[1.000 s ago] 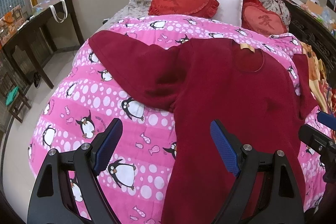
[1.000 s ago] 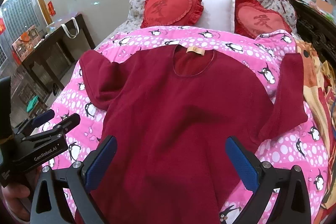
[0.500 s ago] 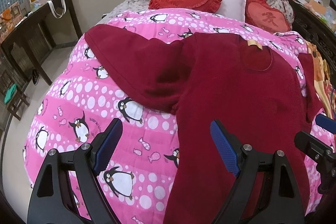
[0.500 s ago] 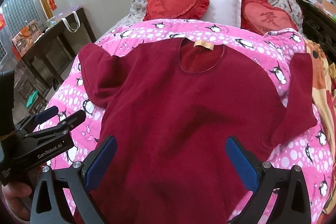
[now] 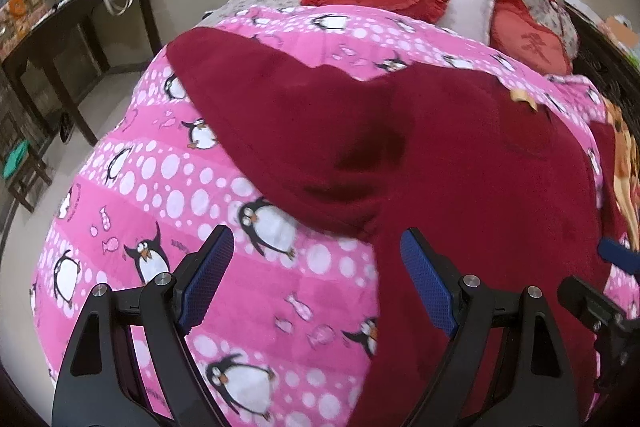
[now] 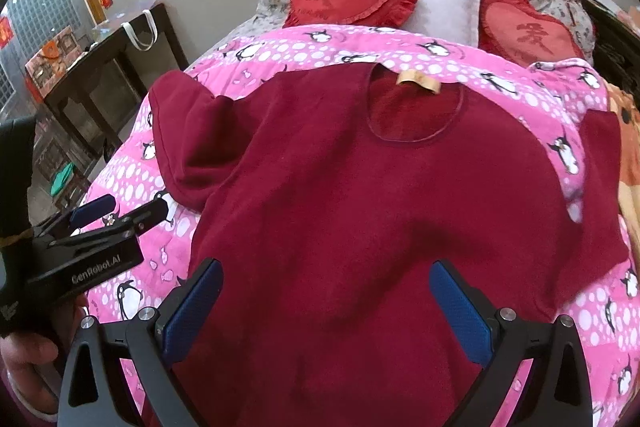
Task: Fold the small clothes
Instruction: 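Grasp the sleeve cuff of the red sweatshirt with the left gripper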
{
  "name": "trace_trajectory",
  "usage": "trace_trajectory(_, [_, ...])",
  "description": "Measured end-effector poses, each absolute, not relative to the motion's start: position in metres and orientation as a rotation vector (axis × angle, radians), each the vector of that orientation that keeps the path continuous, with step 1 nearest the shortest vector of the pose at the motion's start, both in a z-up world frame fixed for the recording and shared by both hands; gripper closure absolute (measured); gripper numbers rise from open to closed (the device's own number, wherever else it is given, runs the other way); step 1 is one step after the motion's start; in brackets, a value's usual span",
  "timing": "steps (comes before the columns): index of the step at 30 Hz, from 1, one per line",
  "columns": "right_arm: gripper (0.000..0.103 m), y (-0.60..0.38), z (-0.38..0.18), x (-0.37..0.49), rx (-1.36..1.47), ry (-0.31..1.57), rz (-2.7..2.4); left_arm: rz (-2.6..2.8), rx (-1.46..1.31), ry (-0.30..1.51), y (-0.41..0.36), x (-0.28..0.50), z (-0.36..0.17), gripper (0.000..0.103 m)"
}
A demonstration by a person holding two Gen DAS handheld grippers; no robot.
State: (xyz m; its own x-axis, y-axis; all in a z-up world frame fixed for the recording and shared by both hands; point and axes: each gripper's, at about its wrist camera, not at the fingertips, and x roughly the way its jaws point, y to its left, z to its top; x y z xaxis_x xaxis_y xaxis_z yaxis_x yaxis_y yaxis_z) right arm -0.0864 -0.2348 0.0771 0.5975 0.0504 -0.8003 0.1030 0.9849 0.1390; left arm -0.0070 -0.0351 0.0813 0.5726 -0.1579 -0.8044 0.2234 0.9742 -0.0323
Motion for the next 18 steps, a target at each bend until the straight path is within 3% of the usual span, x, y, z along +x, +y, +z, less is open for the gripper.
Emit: trace_trajectory(18, [0.0, -0.229, 0.054, -0.053, 0.227, 0.989, 0.048, -0.085, -0.434, 0.894, 0.096, 0.187, 0.058, 0.019])
